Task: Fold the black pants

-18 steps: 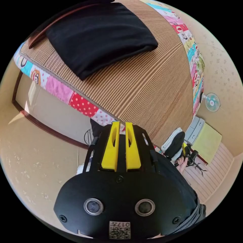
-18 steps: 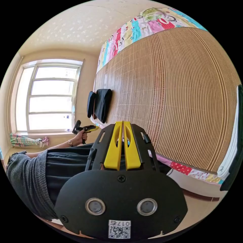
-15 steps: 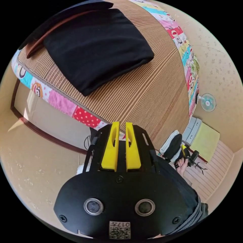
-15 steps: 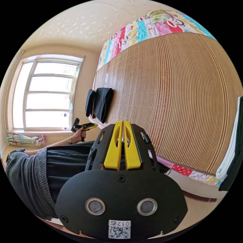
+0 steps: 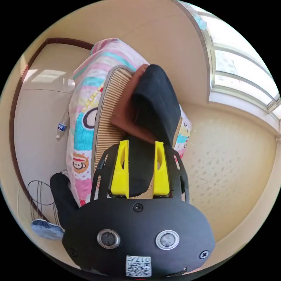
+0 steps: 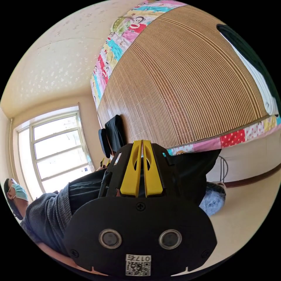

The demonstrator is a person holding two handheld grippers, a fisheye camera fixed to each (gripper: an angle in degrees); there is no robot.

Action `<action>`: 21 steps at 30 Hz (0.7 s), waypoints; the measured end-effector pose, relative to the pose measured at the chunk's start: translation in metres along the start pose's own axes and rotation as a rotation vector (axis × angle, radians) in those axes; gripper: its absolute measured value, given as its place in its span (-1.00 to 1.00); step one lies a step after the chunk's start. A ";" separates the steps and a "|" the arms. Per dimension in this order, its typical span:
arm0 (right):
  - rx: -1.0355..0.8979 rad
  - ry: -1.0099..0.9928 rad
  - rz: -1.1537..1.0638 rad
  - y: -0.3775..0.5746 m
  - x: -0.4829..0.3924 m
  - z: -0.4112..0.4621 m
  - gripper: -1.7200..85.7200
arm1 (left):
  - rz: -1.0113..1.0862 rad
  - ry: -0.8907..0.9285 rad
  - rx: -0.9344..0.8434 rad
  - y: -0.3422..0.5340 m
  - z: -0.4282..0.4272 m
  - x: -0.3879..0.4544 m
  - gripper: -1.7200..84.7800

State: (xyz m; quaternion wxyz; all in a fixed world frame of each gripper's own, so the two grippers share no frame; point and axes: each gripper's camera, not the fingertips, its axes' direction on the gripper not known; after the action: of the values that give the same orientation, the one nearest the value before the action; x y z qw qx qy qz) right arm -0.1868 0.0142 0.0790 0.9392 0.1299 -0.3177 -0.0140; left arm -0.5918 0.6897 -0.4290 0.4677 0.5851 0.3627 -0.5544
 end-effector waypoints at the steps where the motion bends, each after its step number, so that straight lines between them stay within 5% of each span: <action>1: 0.005 -0.003 0.016 0.000 0.001 -0.001 -0.95 | -0.037 0.062 0.029 -0.014 -0.006 -0.001 -0.65; 7: 0.054 -0.046 0.068 -0.011 -0.010 -0.006 -0.95 | -0.288 0.343 0.123 -0.028 -0.007 -0.023 -0.65; 14: 0.019 -0.058 -0.018 -0.040 -0.048 0.011 -0.95 | -0.314 0.510 0.211 -0.022 -0.027 -0.007 -0.76; 17: -0.024 -0.037 -0.046 -0.045 -0.058 0.023 -0.95 | -0.217 0.722 0.104 -0.022 -0.023 0.014 -0.86; 21: -0.049 -0.041 -0.059 -0.048 -0.062 0.033 -0.96 | 0.276 0.865 -0.324 0.022 -0.013 0.127 -0.88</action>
State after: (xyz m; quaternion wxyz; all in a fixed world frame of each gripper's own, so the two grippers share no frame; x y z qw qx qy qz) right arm -0.2534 -0.0330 0.0551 0.9345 0.1158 -0.3324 -0.0523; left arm -0.5521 0.6835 -0.5518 0.4281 0.7243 0.5247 -0.1295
